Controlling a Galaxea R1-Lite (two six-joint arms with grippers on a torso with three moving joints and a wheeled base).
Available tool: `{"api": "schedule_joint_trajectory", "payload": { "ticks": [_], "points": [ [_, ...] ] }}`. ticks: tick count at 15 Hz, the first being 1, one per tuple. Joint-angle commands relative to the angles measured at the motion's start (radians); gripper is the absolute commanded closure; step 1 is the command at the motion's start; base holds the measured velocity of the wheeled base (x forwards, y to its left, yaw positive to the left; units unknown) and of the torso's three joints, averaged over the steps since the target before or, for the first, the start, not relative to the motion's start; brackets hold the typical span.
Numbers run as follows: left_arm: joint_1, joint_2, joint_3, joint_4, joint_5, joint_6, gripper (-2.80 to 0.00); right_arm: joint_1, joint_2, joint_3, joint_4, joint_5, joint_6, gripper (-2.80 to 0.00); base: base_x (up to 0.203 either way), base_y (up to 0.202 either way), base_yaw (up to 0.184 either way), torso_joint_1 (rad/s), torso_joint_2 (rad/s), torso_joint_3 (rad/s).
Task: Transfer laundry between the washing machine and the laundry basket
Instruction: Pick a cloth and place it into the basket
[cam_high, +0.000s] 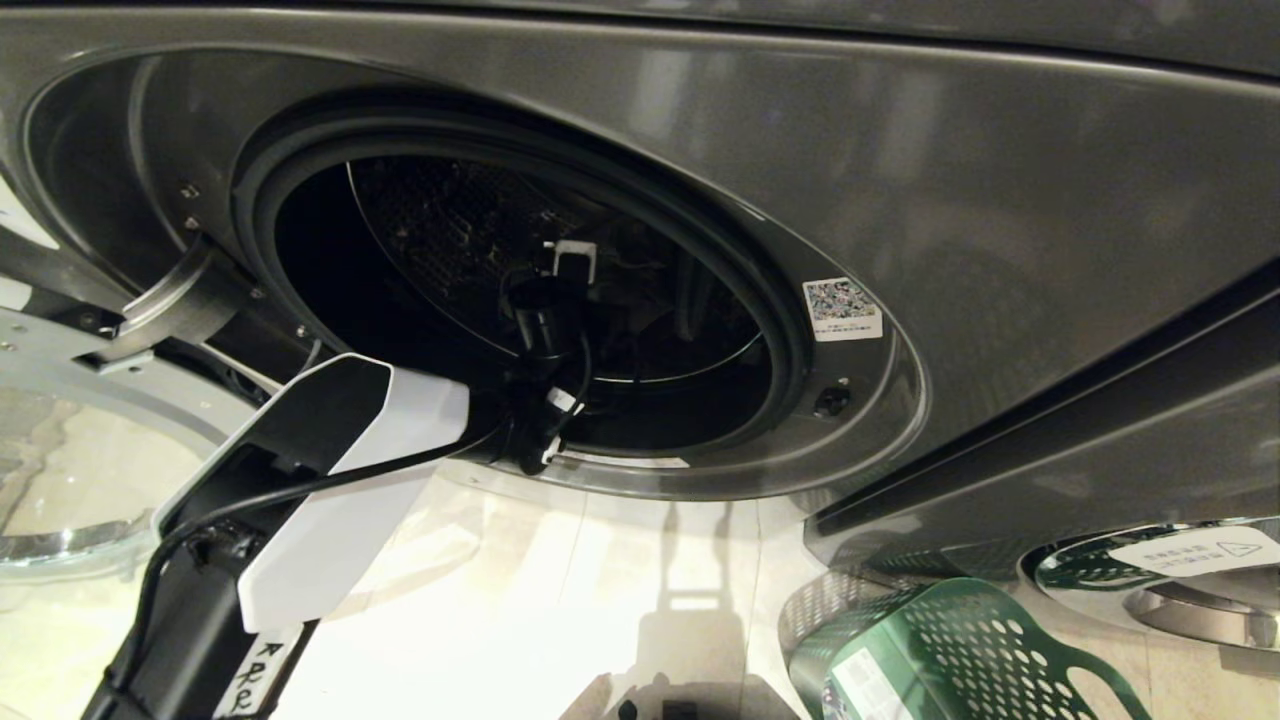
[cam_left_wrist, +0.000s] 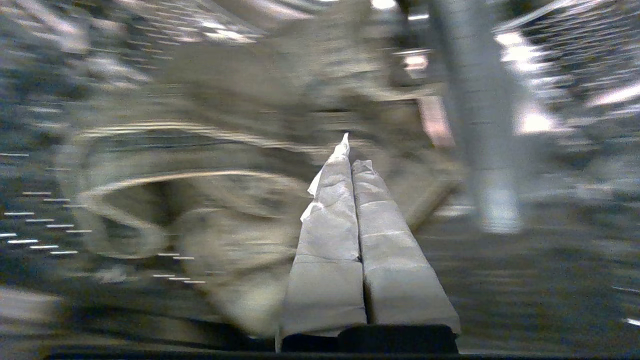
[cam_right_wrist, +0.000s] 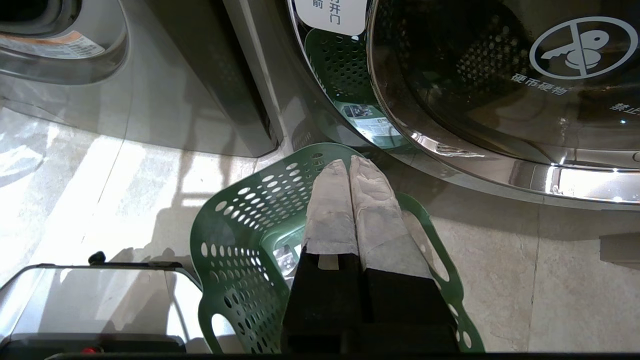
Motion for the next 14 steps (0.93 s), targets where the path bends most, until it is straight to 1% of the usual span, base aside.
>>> {"api": "schedule_joint_trajectory", "payload": {
  "ticks": [1,3,6,8,9,10,12,14],
  "points": [
    [0.025,0.021,-0.003,-0.011,0.013,0.025,0.0,0.001,0.001,0.0,0.0,0.0,0.0,0.0,0.0,0.0,0.0,0.0,0.0,0.0],
    [0.061,0.015,0.011,-0.016,0.016,0.065,0.0,0.0,0.001,0.0,0.0,0.0,0.0,0.0,0.0,0.0,0.0,0.0,0.0,0.0],
    [0.086,0.0,0.064,-0.022,0.013,0.071,0.0,0.001,0.001,0.0,0.0,0.0,0.0,0.0,0.0,0.0,0.0,0.0,0.0,0.0],
    [0.086,0.0,0.081,-0.028,0.013,0.077,0.0,0.0,0.001,0.0,0.0,0.0,0.0,0.0,0.0,0.0,0.0,0.0,0.0,0.0],
    [0.086,0.001,0.088,-0.029,0.013,0.077,-2.29,0.0,0.001,0.0,0.0,0.0,0.0,0.0,0.0,0.0,0.0,0.0,0.0,0.0],
    [0.086,0.006,0.088,-0.033,0.012,0.077,-2.8,0.0,0.001,0.0,0.0,0.0,0.0,0.0,0.0,0.0,0.0,0.0,0.0,0.0],
    [0.086,0.008,0.088,-0.033,0.01,0.068,-2.8,0.0,0.0,0.0,0.0,0.0,0.0,0.0,0.0,0.0,0.0,0.0,0.0,0.0],
    [0.092,0.013,0.087,-0.037,0.009,0.074,-2.8,0.0,0.001,0.0,0.0,0.0,0.0,0.0,0.0,0.0,0.0,0.0,0.0,0.0]
  ]
}}
